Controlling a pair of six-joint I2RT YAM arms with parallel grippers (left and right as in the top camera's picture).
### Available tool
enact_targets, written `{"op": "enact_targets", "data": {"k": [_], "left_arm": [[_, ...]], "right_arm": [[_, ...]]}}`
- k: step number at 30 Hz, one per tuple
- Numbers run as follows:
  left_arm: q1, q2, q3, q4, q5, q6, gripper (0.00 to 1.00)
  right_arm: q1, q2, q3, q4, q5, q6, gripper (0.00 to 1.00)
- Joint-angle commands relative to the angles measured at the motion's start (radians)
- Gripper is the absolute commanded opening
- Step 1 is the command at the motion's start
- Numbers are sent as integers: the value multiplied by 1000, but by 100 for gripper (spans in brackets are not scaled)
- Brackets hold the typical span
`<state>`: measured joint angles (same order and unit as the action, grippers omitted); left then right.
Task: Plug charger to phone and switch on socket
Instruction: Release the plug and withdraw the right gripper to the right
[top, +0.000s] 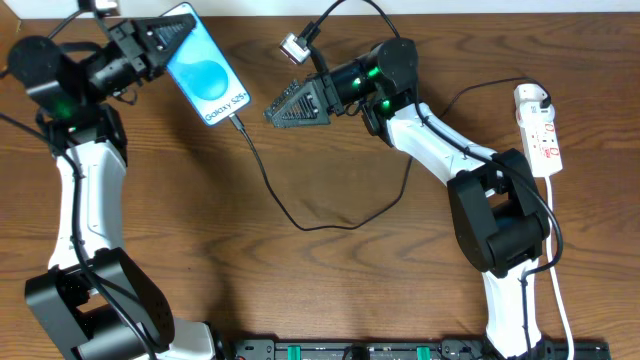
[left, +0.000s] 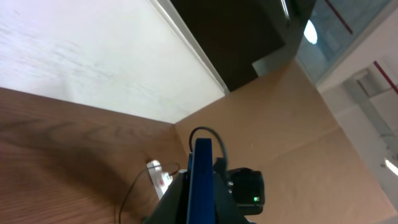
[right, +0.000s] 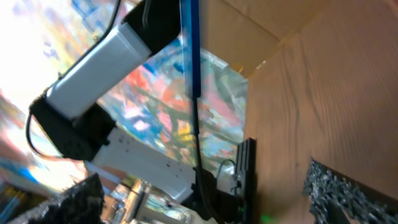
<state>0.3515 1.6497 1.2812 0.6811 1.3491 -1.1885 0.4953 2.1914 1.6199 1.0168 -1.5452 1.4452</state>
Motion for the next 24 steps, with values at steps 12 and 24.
{"op": "enact_targets", "data": {"k": [12, 24], "left_arm": [[14, -1, 9, 8, 5, -48, 7], [-19, -1, 9, -182, 50, 83, 8]], "right_arm": [[-76, -26, 2, -958, 283, -650, 99], [-150, -46, 2, -1628, 840, -900, 99]]}}
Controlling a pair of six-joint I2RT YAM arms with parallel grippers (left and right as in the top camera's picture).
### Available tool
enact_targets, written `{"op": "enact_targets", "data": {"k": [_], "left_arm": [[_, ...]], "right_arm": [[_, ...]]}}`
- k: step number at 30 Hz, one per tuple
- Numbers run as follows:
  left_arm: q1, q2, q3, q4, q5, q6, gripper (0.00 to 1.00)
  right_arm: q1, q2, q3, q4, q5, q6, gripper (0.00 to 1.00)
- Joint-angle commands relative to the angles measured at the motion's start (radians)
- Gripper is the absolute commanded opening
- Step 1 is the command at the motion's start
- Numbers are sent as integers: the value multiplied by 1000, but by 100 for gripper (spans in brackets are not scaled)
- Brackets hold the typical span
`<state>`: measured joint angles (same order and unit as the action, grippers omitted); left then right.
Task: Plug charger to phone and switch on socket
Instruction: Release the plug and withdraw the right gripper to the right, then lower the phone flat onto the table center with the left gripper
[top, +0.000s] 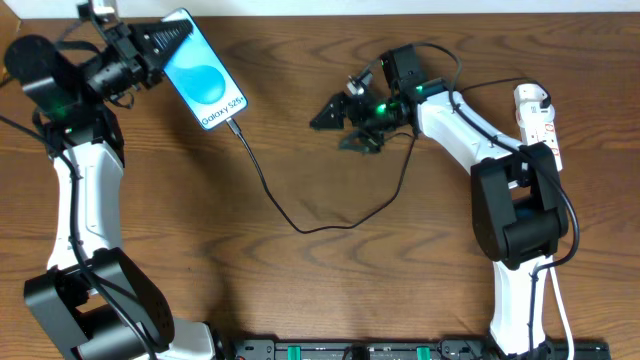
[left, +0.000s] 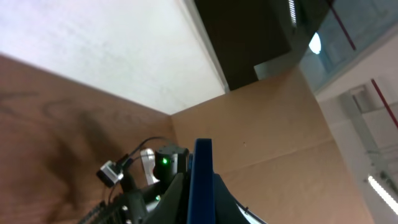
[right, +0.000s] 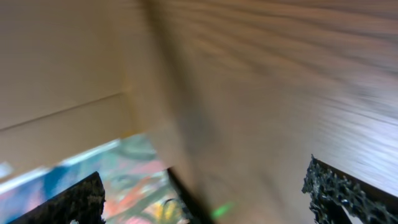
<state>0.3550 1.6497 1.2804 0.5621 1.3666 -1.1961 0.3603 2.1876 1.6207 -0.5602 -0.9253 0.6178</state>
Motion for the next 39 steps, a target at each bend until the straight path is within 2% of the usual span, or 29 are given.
{"op": "enact_targets", "data": {"k": [1, 5, 8, 14, 17, 26, 34, 39], "left_arm": [[-31, -1, 10, -101, 32, 123, 7], [-75, -1, -1, -256, 31, 280, 7], [-119, -1, -19, -383, 1, 395, 8], [-225, 19, -34, -713, -187, 651, 7], [-282, 59, -34, -803, -262, 721, 8], [-449, 307, -34, -811, -282, 732, 7], [-504, 493, -34, -812, -332, 732, 7], [-513, 541, -34, -813, -385, 732, 7]], "right_arm": [[-19, -53, 2, -83, 284, -67, 99], [-27, -109, 2, -204, 544, 1, 99], [-28, -154, 2, -264, 665, 6, 99], [-28, -218, 2, -336, 762, 6, 99], [-27, -232, 2, -359, 785, 2, 99], [-27, -235, 2, -395, 797, -14, 98], [-27, -235, 2, -420, 823, -32, 98], [-27, -235, 2, -420, 822, -37, 99]]}}
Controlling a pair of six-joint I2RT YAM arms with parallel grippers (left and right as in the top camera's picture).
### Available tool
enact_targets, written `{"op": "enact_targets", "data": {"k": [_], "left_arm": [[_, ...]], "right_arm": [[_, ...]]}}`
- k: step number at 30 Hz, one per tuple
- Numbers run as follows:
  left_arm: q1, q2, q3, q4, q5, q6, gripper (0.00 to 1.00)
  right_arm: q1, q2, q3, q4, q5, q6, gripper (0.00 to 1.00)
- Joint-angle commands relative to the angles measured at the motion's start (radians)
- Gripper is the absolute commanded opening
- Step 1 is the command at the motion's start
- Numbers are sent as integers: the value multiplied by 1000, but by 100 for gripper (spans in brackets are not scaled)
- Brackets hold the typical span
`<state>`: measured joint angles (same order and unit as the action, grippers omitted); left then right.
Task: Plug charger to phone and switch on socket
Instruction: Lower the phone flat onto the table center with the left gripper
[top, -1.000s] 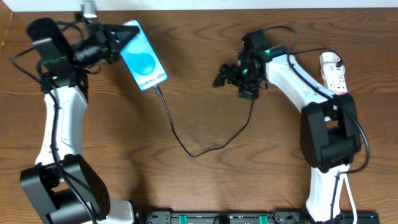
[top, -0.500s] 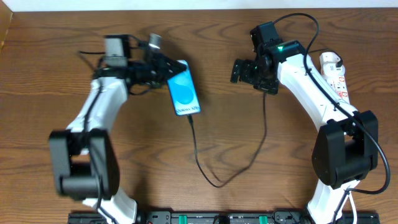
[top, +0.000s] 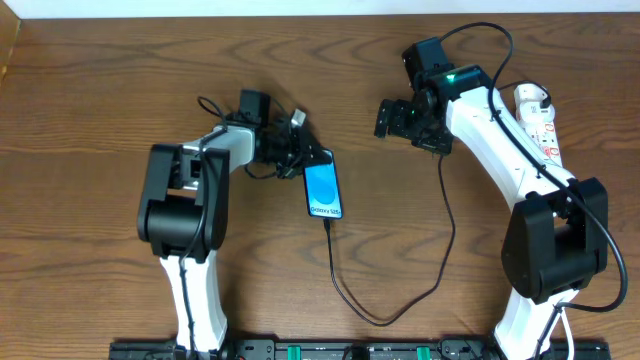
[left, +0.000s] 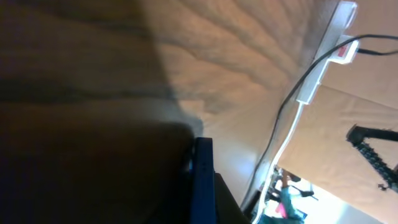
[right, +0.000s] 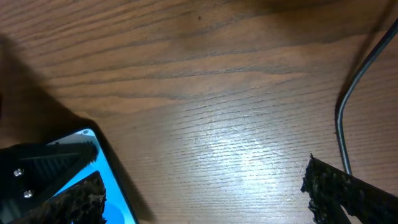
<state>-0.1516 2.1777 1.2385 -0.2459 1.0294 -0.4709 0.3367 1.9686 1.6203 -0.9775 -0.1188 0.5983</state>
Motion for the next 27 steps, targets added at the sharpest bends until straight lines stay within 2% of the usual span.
{"op": "enact_targets", "data": {"k": [1, 8, 19, 27], "left_arm": [[-7, 13, 8, -5, -68, 7, 8], [-12, 13, 8, -8, -162, 35, 7], [-66, 13, 8, -7, -437, 78, 7], [-80, 13, 8, -7, -504, 77, 8]], "right_arm": [[-3, -16, 2, -3, 16, -18, 99], [-2, -16, 2, -3, 16, -21, 99], [-2, -16, 2, -3, 16, -21, 99], [-2, -16, 2, -3, 15, -21, 99]]}}
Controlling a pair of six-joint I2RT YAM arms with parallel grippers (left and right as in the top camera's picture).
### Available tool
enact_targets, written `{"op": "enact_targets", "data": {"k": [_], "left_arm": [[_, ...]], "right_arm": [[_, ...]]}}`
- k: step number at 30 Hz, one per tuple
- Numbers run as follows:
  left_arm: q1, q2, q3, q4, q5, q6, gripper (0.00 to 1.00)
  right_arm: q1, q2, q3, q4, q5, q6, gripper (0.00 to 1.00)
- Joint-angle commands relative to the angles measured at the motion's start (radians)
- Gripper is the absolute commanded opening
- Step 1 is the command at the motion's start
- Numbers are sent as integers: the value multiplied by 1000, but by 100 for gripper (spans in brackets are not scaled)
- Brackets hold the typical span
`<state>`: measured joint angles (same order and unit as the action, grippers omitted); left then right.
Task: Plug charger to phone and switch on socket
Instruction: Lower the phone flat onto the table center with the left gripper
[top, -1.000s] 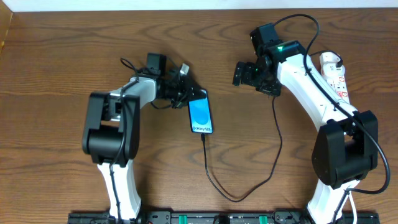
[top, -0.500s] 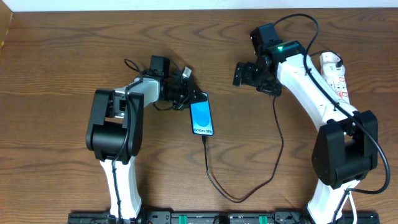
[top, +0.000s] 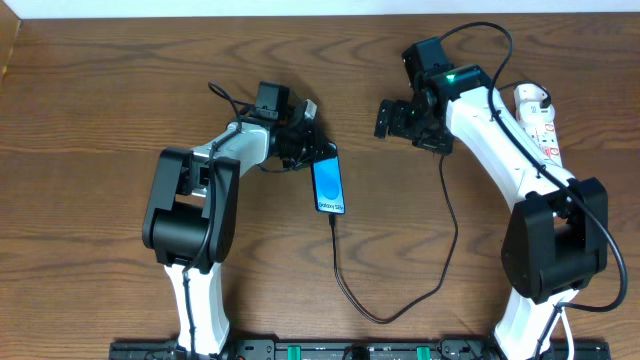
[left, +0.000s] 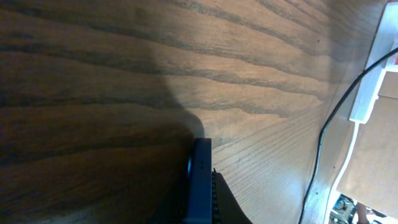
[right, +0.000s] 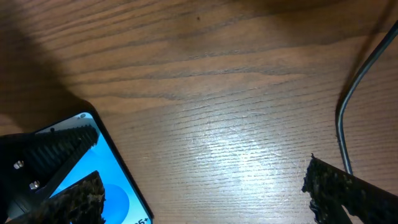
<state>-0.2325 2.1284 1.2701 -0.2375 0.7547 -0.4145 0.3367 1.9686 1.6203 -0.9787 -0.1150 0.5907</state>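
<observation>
A phone (top: 329, 185) with a lit blue screen lies face up low over the table's middle. My left gripper (top: 314, 150) is shut on its top end. In the left wrist view the phone (left: 200, 177) shows edge-on between the fingers. A black charger cable (top: 444, 220) is plugged into the phone's bottom end and loops round to the white socket strip (top: 539, 120) at the far right. My right gripper (top: 400, 118) hangs open and empty between the phone and the strip. Its wrist view shows the phone's corner (right: 109, 186).
The cable's loop (top: 380, 317) reaches close to the table's front edge. A stretch of cable (right: 357, 74) runs beside the right finger (right: 348, 193). The white strip (left: 365, 87) shows at the right of the left wrist view.
My left gripper and the phone have shifted slightly to the right, so more of the blue screen shows in the right wrist view. The right arm has not moved.
My left gripper held the phone raised at the far left, cable plugged in, with the right gripper open beside its lower end. Then the right gripper was further right. Later the phone was low at the table's middle, where it still is, slightly shifted.
</observation>
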Motion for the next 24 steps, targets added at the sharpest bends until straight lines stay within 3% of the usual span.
{"op": "enact_targets", "data": {"k": [1, 5, 7, 12, 16, 24], "left_arm": [[1, 63, -24, -16, -229, 21, 13], [1, 63, -24, -16, -229, 21, 36], [1, 63, -24, -17, -229, 21, 53], [1, 63, -24, -17, -229, 21, 68], [1, 63, -24, -17, -238, 21, 75], [1, 62, -24, -39, -306, 19, 76]], "right_arm": [[-2, -16, 2, -2, 11, -13, 99], [-2, -16, 2, -2, 11, -13, 99], [-2, -16, 2, -3, 11, -13, 99], [-2, -16, 2, -6, 11, -13, 99], [-2, -16, 2, -9, 11, -13, 99], [-2, -16, 2, -10, 11, -21, 99]]}}
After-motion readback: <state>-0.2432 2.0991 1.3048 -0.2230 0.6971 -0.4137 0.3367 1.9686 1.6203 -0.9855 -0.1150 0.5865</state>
